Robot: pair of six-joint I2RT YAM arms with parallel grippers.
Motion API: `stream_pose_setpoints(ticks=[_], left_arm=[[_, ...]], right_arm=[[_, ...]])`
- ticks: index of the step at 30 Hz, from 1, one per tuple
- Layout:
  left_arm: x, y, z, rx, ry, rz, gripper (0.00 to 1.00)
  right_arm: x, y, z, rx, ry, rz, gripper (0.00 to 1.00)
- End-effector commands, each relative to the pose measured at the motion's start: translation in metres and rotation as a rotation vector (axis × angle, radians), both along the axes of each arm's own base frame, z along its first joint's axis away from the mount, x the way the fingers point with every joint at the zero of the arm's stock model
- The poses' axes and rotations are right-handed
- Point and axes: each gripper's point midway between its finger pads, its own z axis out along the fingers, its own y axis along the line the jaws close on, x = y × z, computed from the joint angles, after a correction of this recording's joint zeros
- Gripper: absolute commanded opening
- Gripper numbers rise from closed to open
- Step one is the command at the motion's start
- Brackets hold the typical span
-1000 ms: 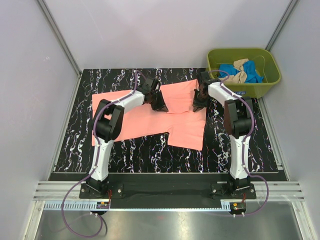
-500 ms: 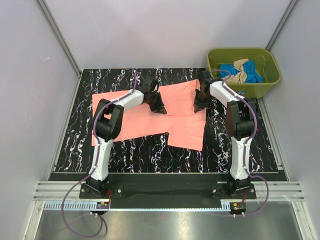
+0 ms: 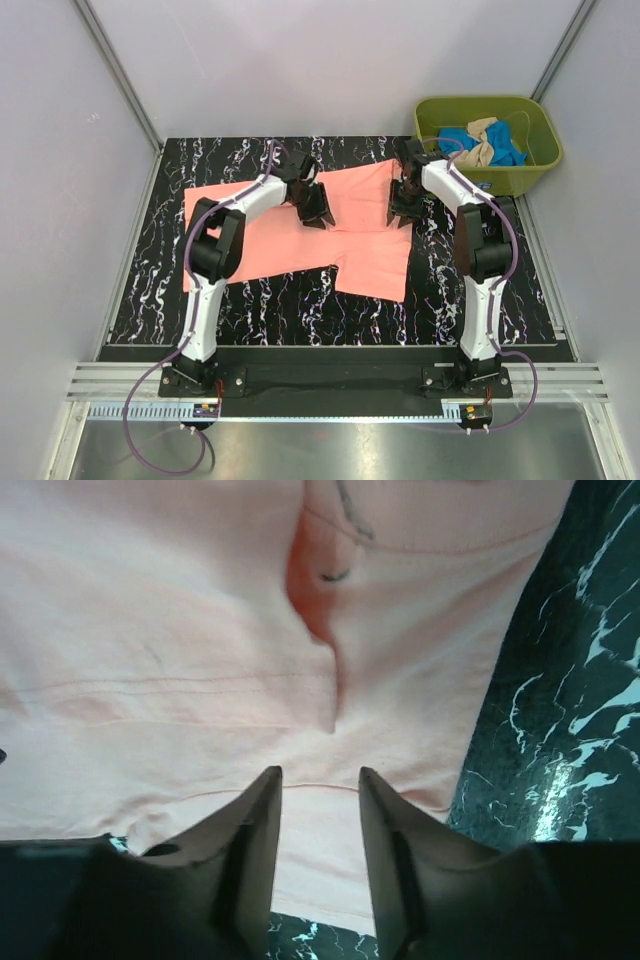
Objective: Fold and stack the t-shirts
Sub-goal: Fold the tshirt
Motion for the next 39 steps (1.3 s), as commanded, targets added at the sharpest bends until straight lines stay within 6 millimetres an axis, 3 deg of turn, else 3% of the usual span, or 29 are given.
stream_pose_setpoints(ticks=[1,2,3,4,5,6,7,8,9,10,11,13,19,25,32,35,37,38,39], left_arm=[[0.031,0.037,0.073,0.006,-0.194,0.039,0.4],[0.036,0.048,0.078,0.015,-0.21,0.053,0.41],[0.04,0.062,0.084,0.037,-0.236,0.062,0.41],[0.047,0.086,0.083,0.061,-0.234,0.102,0.41],[0.051,0.1,0.083,0.079,-0.237,0.12,0.41],[0.053,0.117,0.081,0.114,-0.246,0.133,0.41],[0.06,0.142,0.077,0.135,-0.244,0.173,0.42],[0.063,0.155,0.075,0.154,-0.247,0.192,0.43],[0.063,0.169,0.068,0.174,-0.239,0.2,0.44],[0.066,0.191,0.065,0.194,-0.231,0.238,0.45],[0.068,0.202,0.061,0.211,-0.23,0.254,0.45],[0.07,0.234,0.052,0.257,-0.219,0.3,0.45],[0.075,0.301,0.029,0.297,-0.172,0.434,0.45],[0.075,0.334,0.003,0.288,-0.098,0.5,0.44],[0.087,0.357,-0.02,0.277,-0.022,0.53,0.46],[0.098,0.368,-0.006,0.32,-0.047,0.516,0.51],[0.104,0.374,0.024,0.351,-0.118,0.522,0.6],[0.099,0.379,0.045,0.379,-0.155,0.541,0.63],[0.097,0.378,0.055,0.391,-0.176,0.543,0.64]], right_arm=[[0.046,0.005,0.066,0.008,-0.259,0.029,0.47],[0.056,0.004,0.061,-0.008,-0.275,0.01,0.48],[0.076,0.008,0.073,0.01,-0.342,-0.006,0.49],[0.085,0.011,0.074,0.02,-0.359,-0.019,0.52],[0.094,0.013,0.057,0.009,-0.336,-0.048,0.52],[0.112,0.016,0.072,0.015,-0.379,-0.069,0.52],[0.121,0.018,0.071,0.02,-0.384,-0.079,0.53],[0.129,0.016,0.05,-0.008,-0.361,-0.108,0.54],[0.145,0.019,0.066,0.005,-0.412,-0.126,0.54],[0.152,0.019,0.065,0.004,-0.421,-0.141,0.54],[0.159,0.018,0.05,-0.012,-0.413,-0.165,0.53],[0.174,0.02,0.056,-0.004,-0.455,-0.184,0.52],[0.194,0.017,0.03,-0.037,-0.485,-0.229,0.44],[0.2,0.034,-0.003,0.038,-0.445,-0.218,0.43],[0.226,0.057,0.0,0.162,-0.502,-0.206,0.43],[0.229,0.064,0.017,0.194,-0.533,-0.178,0.43],[0.226,0.065,0.033,0.18,-0.555,-0.148,0.46],[0.223,0.066,0.058,0.179,-0.583,-0.139,0.48],[0.217,0.066,0.068,0.168,-0.58,-0.131,0.5]])
